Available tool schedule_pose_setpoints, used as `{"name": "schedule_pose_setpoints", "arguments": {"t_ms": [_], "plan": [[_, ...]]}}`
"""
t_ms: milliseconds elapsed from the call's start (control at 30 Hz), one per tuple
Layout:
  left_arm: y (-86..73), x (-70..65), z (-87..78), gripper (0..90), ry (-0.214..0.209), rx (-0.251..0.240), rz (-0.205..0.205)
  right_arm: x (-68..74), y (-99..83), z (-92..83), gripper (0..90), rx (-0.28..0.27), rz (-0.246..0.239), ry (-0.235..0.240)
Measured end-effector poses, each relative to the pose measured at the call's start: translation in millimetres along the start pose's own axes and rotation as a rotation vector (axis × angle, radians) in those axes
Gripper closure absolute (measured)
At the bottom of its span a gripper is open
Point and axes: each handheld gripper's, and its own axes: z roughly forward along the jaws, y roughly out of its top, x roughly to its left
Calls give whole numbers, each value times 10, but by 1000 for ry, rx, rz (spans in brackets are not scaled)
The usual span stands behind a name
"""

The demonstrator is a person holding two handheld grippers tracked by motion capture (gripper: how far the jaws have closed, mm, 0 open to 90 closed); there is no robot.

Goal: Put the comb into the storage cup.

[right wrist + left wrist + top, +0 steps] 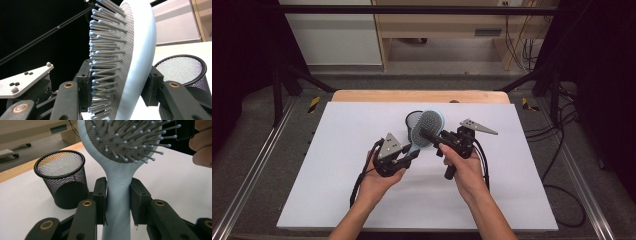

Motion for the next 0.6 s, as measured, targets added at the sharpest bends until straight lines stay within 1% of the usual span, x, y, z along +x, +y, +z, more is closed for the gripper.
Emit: {"name": "schedule_pose_setpoints", "arguments": {"t_ms": [67, 333, 400, 433, 467, 533, 600], "plan": [[-7, 5, 2, 694, 0, -1, 0, 8, 1, 5, 534, 3, -14, 0], [-11, 17, -5, 691, 7, -10, 10, 37, 8, 19, 544, 1, -14, -4], [-15, 28, -9, 687, 3, -18, 5, 47, 5, 19, 546, -8, -7, -6], [-19, 37, -15, 680, -2, -23, -5, 56, 4, 20, 546, -11, -11, -11], [-26, 44, -26, 660, 4, -34, -11, 68, 5, 19, 546, -13, -11, -18], [-46, 58, -59, 588, 16, -53, -13, 69, 12, 16, 546, -26, -25, -33], [-75, 72, -99, 529, 18, -72, -22, 45, 29, 2, 547, -39, -14, -46]]}}
